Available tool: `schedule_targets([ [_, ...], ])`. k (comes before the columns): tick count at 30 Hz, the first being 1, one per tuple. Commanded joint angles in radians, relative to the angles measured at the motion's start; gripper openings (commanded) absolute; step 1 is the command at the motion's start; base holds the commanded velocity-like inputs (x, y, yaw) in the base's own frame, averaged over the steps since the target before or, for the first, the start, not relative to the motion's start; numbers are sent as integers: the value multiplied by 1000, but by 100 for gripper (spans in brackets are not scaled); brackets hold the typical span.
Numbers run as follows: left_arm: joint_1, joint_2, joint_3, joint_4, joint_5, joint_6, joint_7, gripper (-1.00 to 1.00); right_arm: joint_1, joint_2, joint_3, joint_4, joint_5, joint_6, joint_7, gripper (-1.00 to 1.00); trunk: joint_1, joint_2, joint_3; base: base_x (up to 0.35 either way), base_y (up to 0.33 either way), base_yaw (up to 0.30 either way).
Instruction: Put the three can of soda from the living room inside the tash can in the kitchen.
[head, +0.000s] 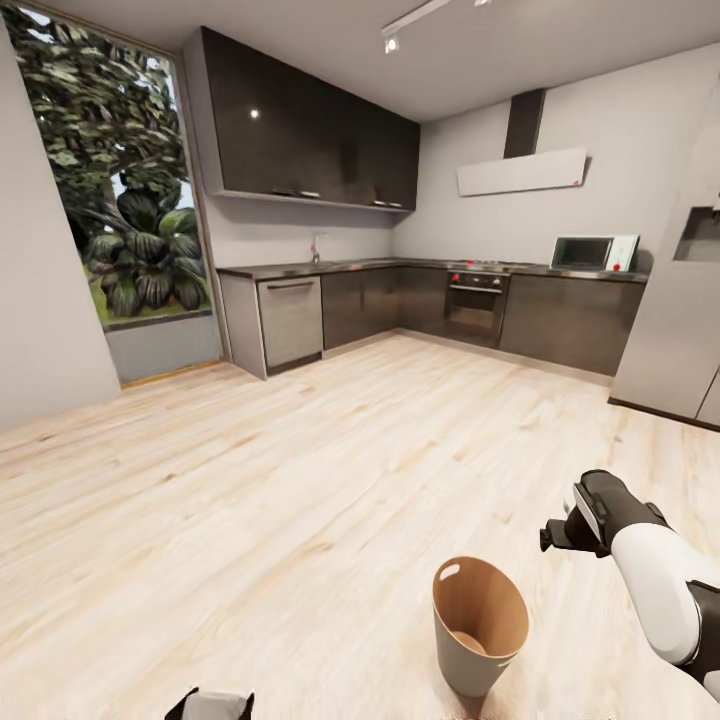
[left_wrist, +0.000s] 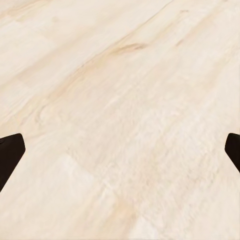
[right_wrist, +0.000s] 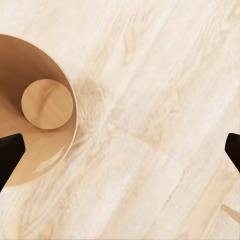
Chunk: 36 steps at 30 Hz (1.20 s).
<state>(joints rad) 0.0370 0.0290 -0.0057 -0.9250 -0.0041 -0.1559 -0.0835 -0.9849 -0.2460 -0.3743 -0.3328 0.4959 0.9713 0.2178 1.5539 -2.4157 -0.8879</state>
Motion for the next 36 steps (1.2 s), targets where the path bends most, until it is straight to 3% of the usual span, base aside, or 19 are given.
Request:
schedule_targets([
  [1, -26, 0, 1, 1, 1, 41, -1, 100, 0, 0, 0, 0, 0, 0, 0, 100, 4, -7, -3, 0, 0, 0],
  [6, -154, 2, 9, 10, 22, 187, -2, 100, 0, 0, 1, 0, 0, 0, 0, 100, 23, -42, -19, 0, 0, 0],
  [14, -276, 4, 21, 51, 103, 285, -4, 100, 0, 7, 1, 0, 0, 0, 0, 100, 47, -85, -45, 0, 0, 0],
  [17, -289, 4, 22, 61, 116, 302, -2, 100, 0, 8, 2, 0, 0, 0, 0, 100, 48, -85, -57, 0, 0, 0],
  [26, -307, 3, 21, 71, 135, 321, -2, 100, 0, 20, 2, 0, 1, -1, -1, 100, 48, -85, -57, 16, 0, 0],
  [36, -310, 3, 20, 79, 133, 324, -3, 100, 2, 26, 1, 0, 2, -14, -1, 100, 48, -85, -57, 255, 0, 0],
])
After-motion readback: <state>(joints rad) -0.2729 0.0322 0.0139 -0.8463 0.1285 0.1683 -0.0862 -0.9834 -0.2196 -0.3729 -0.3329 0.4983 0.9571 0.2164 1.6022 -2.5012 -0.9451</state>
